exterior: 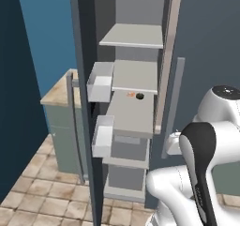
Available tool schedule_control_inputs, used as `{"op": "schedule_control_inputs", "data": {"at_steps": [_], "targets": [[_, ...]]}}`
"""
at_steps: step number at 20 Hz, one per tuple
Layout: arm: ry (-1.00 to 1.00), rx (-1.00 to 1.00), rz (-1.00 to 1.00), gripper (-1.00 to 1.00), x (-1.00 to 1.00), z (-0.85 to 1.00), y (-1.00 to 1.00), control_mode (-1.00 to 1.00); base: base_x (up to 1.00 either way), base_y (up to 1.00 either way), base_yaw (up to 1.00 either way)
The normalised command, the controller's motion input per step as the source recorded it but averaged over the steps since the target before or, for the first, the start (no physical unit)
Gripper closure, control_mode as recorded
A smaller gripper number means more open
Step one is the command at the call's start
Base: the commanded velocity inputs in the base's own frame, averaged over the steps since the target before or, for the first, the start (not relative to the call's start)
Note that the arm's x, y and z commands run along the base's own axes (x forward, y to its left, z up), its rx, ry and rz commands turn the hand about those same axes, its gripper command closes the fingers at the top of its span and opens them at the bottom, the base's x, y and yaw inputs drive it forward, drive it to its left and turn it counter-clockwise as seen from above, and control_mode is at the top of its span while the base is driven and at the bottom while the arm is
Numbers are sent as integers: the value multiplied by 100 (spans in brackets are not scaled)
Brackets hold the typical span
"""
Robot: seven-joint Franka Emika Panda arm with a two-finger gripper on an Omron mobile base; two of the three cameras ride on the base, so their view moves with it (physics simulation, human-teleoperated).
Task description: Store the kebab skewer in the freezer for long-term storage. Close the freezer door after placing the cooked food.
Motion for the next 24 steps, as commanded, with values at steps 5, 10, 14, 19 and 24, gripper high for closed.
{"op": "schedule_control_inputs", "data": {"at_steps": [5, 10, 14, 19, 24], "targets": [[0, 0, 0, 100, 0, 0, 0, 100, 67, 9, -2], [0, 0, 0, 100, 0, 0, 0, 100, 76, 5, 0], [0, 0, 0, 100, 0, 0, 0, 100, 40, 41, -4], [0, 0, 0, 100, 0, 0, 0, 100, 2, 37, -3], [0, 0, 0, 100, 0, 0, 0, 100, 1, 7, 0]]}}
